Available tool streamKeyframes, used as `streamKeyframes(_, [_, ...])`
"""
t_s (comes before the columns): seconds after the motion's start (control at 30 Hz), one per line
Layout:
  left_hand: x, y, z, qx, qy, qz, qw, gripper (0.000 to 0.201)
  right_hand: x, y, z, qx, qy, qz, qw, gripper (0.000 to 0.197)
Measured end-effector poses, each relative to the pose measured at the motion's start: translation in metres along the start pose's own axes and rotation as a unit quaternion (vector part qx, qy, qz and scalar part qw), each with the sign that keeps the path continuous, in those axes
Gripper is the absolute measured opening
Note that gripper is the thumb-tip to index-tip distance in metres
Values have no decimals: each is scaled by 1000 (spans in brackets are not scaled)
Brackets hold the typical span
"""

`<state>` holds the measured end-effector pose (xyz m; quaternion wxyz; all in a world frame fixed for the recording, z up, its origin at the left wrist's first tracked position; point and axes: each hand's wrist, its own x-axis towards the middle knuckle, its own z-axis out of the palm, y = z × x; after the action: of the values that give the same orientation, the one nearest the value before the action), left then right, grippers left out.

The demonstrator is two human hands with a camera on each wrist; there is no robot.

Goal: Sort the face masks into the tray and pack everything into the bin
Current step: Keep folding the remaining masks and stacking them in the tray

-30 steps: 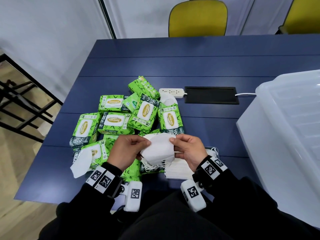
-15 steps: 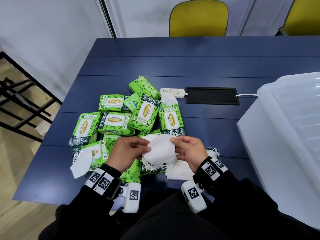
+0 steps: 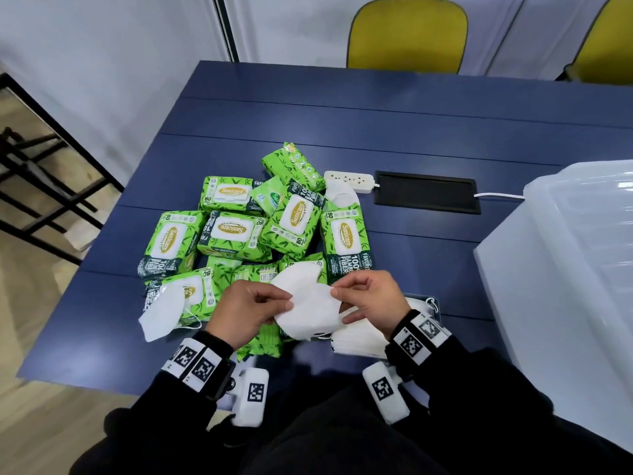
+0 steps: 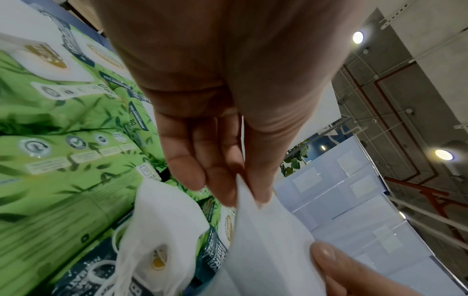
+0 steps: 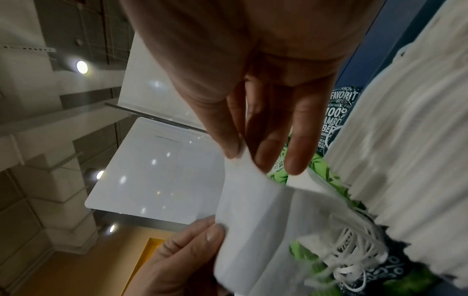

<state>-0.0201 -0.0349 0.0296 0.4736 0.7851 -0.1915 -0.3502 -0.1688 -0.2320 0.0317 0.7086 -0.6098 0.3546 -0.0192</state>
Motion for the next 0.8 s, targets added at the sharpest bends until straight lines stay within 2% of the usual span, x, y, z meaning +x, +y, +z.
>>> streamKeyframes(0.1, [-3, -2, -10, -25, -56, -20, 998, 9, 5, -4, -2, -25, -70, 36, 997, 5])
streamKeyframes(0.17, [3, -3, -15, -23, -52, -23, 998, 8, 13, -10, -3, -34, -80, 46, 995, 10])
streamKeyframes(0.33, [41, -18, -13, 48, 25, -11, 998, 7, 64, -13, 8, -143, -49, 32, 988, 5])
streamKeyframes(0.47, [63, -32, -4, 66, 61, -45, 995, 14, 101, -9, 19, -218, -18, 36, 975, 6])
streamKeyframes(0.6, [73, -35, -2, 65, 76, -60, 993, 6, 120, -11, 20, -240, -2, 32, 970, 10])
streamKeyframes(0.8, [80, -42, 0, 64, 90, -58, 992, 9, 129, -3, 14, -251, 15, 44, 967, 7])
